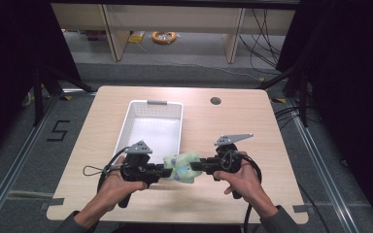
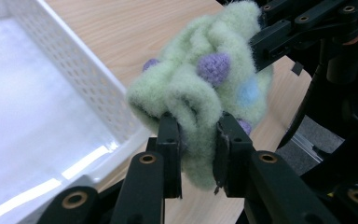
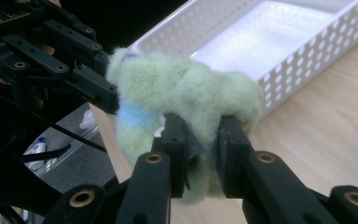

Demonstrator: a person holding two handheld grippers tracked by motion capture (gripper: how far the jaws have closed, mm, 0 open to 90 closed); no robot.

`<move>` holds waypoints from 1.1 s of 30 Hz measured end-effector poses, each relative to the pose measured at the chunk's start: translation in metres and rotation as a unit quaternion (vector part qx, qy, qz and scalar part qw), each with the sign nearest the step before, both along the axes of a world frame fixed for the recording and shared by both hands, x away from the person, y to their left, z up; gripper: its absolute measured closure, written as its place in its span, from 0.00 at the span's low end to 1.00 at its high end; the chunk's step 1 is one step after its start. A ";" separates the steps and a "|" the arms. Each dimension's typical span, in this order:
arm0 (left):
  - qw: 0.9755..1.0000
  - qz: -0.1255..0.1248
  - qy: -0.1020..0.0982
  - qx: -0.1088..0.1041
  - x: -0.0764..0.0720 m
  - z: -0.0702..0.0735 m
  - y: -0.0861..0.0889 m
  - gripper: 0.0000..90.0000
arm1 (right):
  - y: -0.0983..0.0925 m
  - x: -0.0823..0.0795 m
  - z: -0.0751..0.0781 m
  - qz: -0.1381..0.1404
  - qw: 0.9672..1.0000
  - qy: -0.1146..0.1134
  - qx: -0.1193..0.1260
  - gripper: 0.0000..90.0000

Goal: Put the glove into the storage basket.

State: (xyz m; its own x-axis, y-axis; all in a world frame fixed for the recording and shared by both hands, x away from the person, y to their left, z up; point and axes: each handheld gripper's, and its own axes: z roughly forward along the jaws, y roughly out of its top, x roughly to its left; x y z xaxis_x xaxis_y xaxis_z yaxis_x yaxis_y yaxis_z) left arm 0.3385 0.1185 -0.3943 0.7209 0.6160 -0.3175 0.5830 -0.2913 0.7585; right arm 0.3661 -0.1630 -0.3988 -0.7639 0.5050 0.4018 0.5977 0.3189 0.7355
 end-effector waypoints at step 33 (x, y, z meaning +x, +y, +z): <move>0.993 0.072 0.080 0.037 0.079 -0.032 0.072 0.81 | 0.103 0.095 -0.014 -0.002 0.995 0.067 -0.075 0.85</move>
State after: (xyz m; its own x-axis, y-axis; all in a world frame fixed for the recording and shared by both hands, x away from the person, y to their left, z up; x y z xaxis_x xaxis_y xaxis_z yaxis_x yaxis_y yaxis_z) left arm 0.4174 0.1901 -0.4262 0.5674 0.7357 -0.3699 0.7337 -0.2477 0.6328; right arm 0.4615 -0.0605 -0.4127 -0.7060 0.5698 0.4206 0.6892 0.4163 0.5930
